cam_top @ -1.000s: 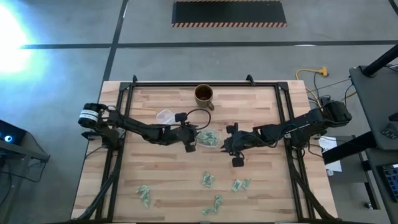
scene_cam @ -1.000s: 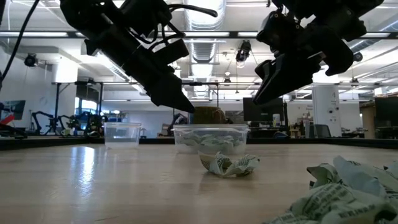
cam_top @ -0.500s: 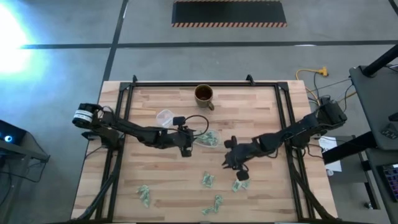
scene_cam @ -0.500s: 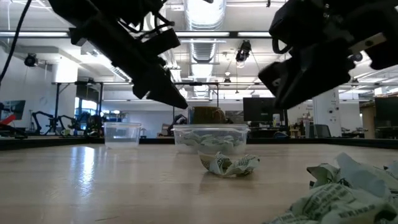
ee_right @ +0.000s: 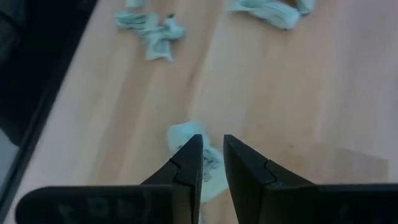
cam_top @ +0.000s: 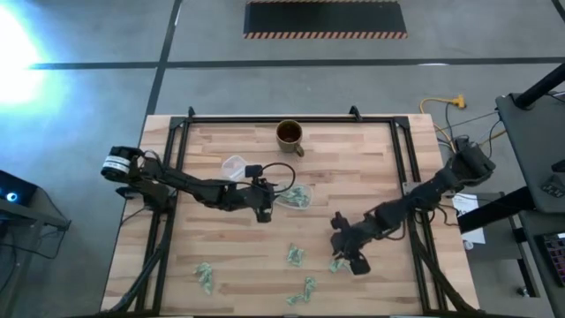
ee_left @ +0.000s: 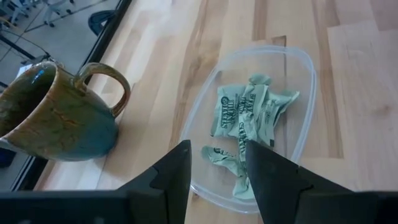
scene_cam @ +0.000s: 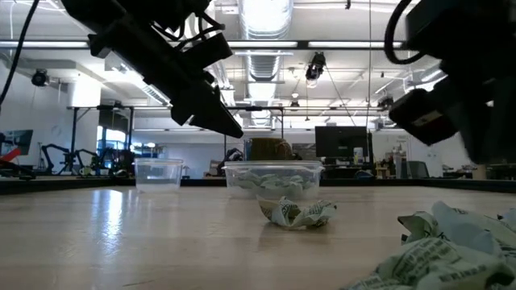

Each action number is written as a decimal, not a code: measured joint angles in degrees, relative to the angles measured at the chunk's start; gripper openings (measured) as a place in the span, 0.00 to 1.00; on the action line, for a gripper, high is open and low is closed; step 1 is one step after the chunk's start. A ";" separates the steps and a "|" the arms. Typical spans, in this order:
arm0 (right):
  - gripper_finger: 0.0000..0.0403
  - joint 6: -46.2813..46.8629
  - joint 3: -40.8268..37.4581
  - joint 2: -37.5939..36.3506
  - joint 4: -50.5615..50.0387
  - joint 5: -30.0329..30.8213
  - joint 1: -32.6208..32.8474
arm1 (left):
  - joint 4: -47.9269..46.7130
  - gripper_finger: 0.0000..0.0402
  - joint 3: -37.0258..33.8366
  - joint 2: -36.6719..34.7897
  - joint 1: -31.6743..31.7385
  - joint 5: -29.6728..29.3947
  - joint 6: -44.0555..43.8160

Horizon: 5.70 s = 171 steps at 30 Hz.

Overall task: Pick and place Stevia / Truvia into bins
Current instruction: Put the green stevia packet into the transparent container

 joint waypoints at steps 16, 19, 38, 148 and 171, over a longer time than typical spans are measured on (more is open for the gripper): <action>0.29 -0.35 0.14 4.07 3.68 2.39 3.58 | 2.14 0.34 -0.02 0.00 0.00 -0.02 0.00; 0.34 0.18 0.14 4.81 3.71 2.41 3.56 | 2.11 0.34 -0.02 0.00 0.00 -0.02 0.00; 0.32 0.87 0.25 8.60 3.22 3.92 3.65 | 1.92 0.34 -0.02 0.00 0.00 -0.02 0.02; 0.25 10.49 5.00 -0.96 -17.77 11.50 8.44 | -12.13 0.34 -0.81 -12.31 -4.15 -0.01 -1.17; 0.36 20.97 1.26 0.59 -16.14 13.22 11.42 | -12.15 0.34 -0.81 -12.31 -4.20 0.02 -1.62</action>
